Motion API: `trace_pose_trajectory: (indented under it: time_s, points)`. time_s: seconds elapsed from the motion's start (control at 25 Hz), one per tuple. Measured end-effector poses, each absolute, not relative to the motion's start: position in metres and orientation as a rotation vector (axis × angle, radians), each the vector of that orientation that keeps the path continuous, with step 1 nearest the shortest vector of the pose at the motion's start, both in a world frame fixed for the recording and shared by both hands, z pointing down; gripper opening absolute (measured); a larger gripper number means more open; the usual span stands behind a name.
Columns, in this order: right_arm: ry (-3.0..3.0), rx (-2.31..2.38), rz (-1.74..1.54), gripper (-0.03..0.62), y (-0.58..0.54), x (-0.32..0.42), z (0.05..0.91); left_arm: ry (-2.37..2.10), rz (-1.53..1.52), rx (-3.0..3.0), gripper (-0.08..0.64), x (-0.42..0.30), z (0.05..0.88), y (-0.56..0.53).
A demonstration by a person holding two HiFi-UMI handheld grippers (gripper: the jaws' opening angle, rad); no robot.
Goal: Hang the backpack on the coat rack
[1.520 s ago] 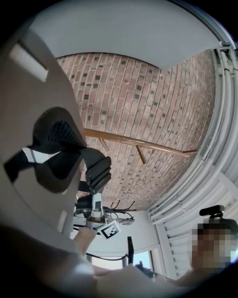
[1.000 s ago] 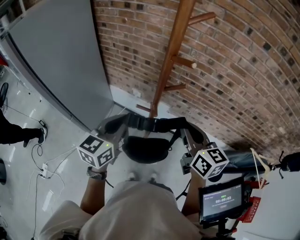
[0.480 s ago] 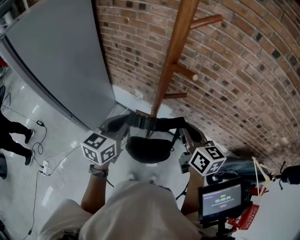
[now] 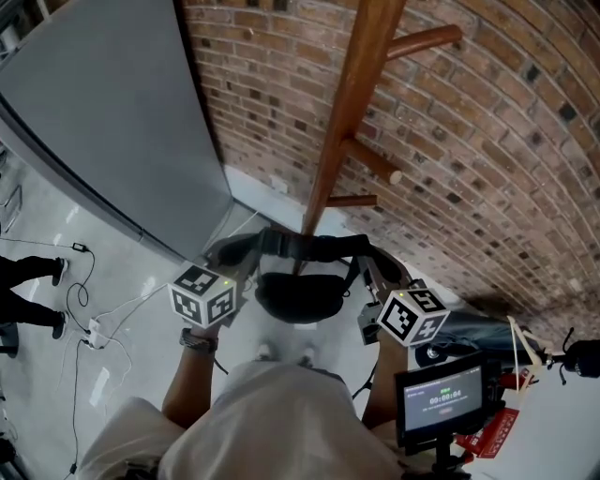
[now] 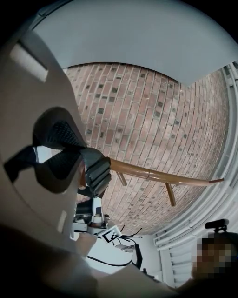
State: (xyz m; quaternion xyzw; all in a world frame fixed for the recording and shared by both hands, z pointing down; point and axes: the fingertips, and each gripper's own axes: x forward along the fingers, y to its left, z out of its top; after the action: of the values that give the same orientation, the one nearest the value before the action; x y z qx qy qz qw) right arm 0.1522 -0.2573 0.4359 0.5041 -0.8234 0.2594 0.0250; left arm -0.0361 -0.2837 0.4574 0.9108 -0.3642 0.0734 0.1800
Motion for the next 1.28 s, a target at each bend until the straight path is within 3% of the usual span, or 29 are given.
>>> trace_pose_trajectory:
  time_s: [1.28]
  points:
    - [-2.353,1.444,1.006,0.008,-0.257,0.14,0.535,-0.916,0.393,2.427,0.005,-0.018,0.548,-0.269]
